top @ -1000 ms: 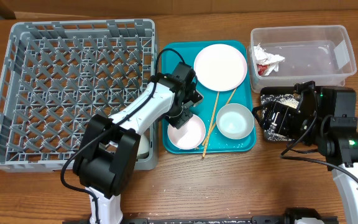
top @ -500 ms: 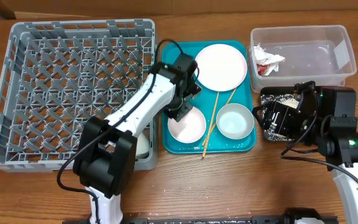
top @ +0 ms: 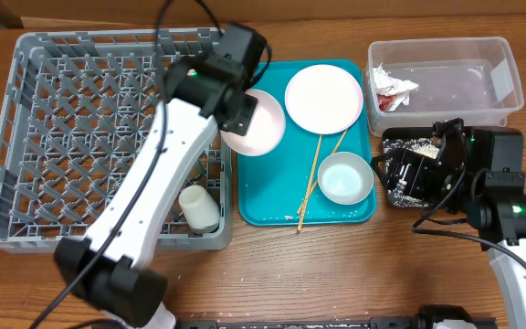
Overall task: Sort waste into correct bins and load items into the dishwasher
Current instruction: 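Lift the pink bowl and carry it into the dish rack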
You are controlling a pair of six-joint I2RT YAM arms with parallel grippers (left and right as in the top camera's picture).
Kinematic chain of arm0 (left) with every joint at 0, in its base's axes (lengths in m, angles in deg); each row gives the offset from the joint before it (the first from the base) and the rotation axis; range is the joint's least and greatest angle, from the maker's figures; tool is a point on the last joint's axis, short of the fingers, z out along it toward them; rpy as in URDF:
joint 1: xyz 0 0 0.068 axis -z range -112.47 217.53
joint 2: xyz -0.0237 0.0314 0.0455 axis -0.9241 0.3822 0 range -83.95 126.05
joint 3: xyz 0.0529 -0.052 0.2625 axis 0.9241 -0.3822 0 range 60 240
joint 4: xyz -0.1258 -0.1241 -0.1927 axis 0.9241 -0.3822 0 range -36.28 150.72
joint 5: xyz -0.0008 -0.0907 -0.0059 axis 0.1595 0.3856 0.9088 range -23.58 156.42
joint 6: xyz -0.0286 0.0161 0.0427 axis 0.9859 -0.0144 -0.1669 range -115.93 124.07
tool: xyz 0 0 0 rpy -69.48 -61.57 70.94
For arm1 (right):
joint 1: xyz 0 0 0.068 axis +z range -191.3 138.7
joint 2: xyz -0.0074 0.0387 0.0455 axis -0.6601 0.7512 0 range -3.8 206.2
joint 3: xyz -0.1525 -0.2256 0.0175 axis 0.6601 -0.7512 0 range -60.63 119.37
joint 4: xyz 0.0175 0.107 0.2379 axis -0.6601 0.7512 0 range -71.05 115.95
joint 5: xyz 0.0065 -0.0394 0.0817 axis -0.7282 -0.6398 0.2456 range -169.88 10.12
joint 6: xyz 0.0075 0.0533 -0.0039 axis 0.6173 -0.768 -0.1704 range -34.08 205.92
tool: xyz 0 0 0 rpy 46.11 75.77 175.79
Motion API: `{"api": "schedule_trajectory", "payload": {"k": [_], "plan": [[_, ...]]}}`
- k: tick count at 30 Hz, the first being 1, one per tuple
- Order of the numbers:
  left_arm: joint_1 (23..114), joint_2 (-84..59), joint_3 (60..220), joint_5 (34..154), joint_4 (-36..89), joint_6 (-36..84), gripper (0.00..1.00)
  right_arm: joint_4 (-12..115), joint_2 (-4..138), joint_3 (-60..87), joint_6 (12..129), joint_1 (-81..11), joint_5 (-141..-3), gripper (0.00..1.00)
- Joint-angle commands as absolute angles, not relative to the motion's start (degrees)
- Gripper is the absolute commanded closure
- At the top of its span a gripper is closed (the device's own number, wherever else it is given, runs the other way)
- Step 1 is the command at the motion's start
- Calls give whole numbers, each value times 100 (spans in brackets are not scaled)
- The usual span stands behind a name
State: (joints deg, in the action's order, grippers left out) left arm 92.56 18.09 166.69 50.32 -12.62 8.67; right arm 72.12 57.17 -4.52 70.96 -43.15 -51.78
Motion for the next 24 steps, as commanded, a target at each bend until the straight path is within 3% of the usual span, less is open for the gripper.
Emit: {"api": "schedule_trajectory", "payload": {"k": [1, 14, 24], "plan": [[9184, 1355, 16829, 3559, -1394, 1717, 96, 7179, 5676, -432, 7138, -4330, -5202, 0], [9184, 1293, 16814, 908, -1704, 3087, 96, 7115, 5676, -432, 7114, -4330, -5202, 0], [9187, 1787, 16812, 38, -1142, 3260, 96, 7115, 5676, -432, 7116, -4330, -5202, 0]]}}
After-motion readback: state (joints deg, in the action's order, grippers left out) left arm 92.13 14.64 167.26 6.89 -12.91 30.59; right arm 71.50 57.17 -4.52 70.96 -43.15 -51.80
